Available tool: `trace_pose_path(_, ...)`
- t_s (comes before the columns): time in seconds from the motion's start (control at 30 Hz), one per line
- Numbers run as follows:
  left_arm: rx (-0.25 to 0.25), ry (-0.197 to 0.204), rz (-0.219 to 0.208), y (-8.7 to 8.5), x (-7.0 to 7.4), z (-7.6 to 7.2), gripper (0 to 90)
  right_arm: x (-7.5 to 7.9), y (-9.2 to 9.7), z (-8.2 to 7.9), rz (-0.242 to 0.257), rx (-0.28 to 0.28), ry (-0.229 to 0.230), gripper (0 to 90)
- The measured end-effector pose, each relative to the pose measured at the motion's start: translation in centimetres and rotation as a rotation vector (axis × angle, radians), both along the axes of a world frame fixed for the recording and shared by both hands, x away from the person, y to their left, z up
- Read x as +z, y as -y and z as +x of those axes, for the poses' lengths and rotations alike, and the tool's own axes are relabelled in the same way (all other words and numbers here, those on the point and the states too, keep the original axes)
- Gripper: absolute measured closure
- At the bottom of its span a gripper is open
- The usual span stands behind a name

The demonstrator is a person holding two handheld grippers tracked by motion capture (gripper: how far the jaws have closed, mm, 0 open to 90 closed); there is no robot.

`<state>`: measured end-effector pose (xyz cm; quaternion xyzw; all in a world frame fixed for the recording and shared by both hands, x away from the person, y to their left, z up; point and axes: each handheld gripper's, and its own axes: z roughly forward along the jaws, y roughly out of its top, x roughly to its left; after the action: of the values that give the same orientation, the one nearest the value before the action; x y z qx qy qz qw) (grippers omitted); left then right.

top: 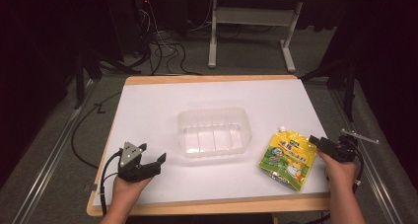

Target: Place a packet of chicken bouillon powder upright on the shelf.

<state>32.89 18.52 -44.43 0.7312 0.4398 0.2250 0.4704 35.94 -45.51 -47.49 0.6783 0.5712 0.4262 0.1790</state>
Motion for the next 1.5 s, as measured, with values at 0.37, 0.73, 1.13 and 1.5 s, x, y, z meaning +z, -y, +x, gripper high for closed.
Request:
trace_pose_path(0.37,0.007,0.003,-0.010,-0.1,0.2,-0.4,20.6,-0.3,0.0,0.2,0.027,0.007,-0.045,43.9)
trace_pose_path(0.73,-0.005,-0.002,0.000,0.3,0.0,-0.3,20.6,-0.3,0.0,0.0,0.070,0.062,-0.015,58.3)
trace_pose_path(1.13,-0.023,0.006,-0.006,0.8,0.2,0.1,20.6,0.0,-0.3,-1.5,0.140,0.120,0.041,65.7)
trace_pose_path(1.5,-0.041,0.002,-0.009,1.4,0.3,0.4,20.7,-0.5,-0.6,-1.2,0.101,0.093,-0.073,58.7)
